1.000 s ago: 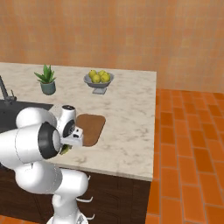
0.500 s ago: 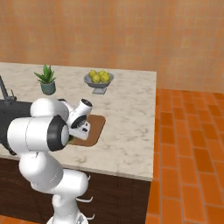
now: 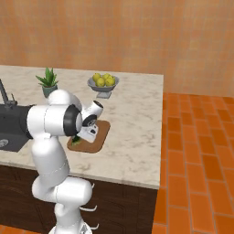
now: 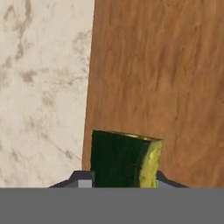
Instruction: Pick up the sponge from the counter and clean the cutting board by briefly scrubbing or pressing down on the cutting board. Once finished, release the sponge.
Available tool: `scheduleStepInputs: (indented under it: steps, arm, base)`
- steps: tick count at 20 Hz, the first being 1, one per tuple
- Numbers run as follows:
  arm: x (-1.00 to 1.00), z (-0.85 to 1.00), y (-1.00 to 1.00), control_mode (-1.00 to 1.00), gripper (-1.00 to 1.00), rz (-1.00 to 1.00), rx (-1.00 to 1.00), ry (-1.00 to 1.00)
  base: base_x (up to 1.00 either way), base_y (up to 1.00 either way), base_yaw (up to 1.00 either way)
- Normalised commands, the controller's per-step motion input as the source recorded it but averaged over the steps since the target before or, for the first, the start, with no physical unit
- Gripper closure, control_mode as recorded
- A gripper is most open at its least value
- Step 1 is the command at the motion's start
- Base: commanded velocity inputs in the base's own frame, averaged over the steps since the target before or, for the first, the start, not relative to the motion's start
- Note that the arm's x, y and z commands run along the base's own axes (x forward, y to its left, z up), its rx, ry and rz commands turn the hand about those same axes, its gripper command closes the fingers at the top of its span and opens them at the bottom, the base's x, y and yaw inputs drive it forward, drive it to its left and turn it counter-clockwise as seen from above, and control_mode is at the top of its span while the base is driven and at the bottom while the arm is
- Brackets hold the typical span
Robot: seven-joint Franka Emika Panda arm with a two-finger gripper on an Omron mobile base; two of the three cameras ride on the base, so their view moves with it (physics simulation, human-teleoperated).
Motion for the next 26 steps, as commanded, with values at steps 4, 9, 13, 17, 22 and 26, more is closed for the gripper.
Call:
scheduleStepInputs:
  steps: [4,9,13,17,22,26]
  arm:
    - [0.79,-0.27,0.29,-1.00,1.00,0.00,0.10,0.04]
    - [0.63,-0.30,0.13,-1.00,1.00,0.00,0.14,0.00]
    - [0.09,-0.70,0.26,-1.00,1.00,0.00,-0.03,0.00]
    - [0.22,-0.68,0.25,-1.00,1.00,0.00,-0.10,0.03]
    - [0.71,-0.19,0.02,-1.00,1.00,0.00,0.01,0.00]
    - [0.89,-0.02,-0.08,-1.00,1.00,0.00,0.14,0.01]
  base:
    - [0.00,0.00,0.00]
    - [0.00,0.00,0.00]
    - [0.00,0.00,0.00]
    - [0.00,0.00,0.00]
    - [0.00,0.00,0.00]
    - [0.00,0.00,0.00]
